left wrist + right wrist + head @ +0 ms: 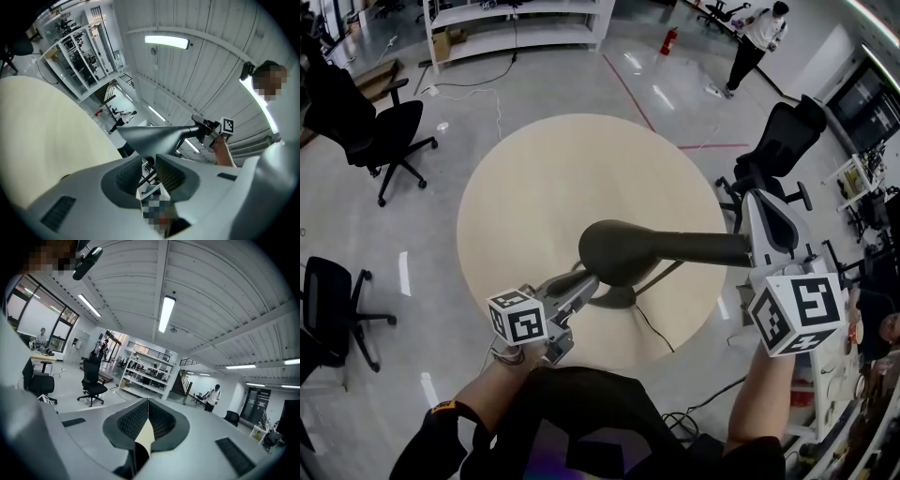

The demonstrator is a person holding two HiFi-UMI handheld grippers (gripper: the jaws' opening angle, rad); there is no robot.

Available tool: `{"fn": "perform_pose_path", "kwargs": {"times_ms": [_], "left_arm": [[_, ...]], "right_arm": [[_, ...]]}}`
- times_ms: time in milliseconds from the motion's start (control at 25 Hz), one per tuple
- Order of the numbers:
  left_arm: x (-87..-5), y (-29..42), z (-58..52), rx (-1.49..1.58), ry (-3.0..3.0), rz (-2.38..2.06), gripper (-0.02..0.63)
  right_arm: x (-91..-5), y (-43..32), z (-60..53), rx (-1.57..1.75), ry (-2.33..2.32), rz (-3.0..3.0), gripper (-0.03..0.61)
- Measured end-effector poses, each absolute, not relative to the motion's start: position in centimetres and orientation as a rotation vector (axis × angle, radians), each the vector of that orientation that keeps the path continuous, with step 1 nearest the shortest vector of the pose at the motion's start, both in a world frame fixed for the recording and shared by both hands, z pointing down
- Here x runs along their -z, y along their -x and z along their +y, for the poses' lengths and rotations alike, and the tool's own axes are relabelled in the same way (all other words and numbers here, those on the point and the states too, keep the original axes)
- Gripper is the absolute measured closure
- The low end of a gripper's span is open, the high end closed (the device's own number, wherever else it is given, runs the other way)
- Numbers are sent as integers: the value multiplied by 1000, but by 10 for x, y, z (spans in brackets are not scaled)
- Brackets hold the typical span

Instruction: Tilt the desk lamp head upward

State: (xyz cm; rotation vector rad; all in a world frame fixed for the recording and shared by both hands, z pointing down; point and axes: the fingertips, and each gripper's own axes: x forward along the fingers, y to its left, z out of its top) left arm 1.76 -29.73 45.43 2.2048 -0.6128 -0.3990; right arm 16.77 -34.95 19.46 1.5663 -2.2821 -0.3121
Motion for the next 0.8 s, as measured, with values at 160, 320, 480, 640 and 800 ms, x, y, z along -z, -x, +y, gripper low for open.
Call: {"fn": "perform_pose_path", "kwargs": {"times_ms": [160,320,480,640,800], "left_arm": [[-454,-17,-301,393,-2196,-586,489],[-453,-8,-302,386,-2198,-599,491],[-440,-5,-311,420,-2206,-628,500],[-424,7,-315,435,-2235,-657,511],[-399,19,-322,477,-2276,-693,517]], "right_arm": [[-194,-168,-354,296,-1571,-2282,568],[-197,-165,-354,300,-1584,-2264,569],[-199,-180,-358,281,-1616,-2254,569],[-204,-194,-356,242,-1669,-2252,569],[-212,-211,-352,190,-1732,-2259,569]]}}
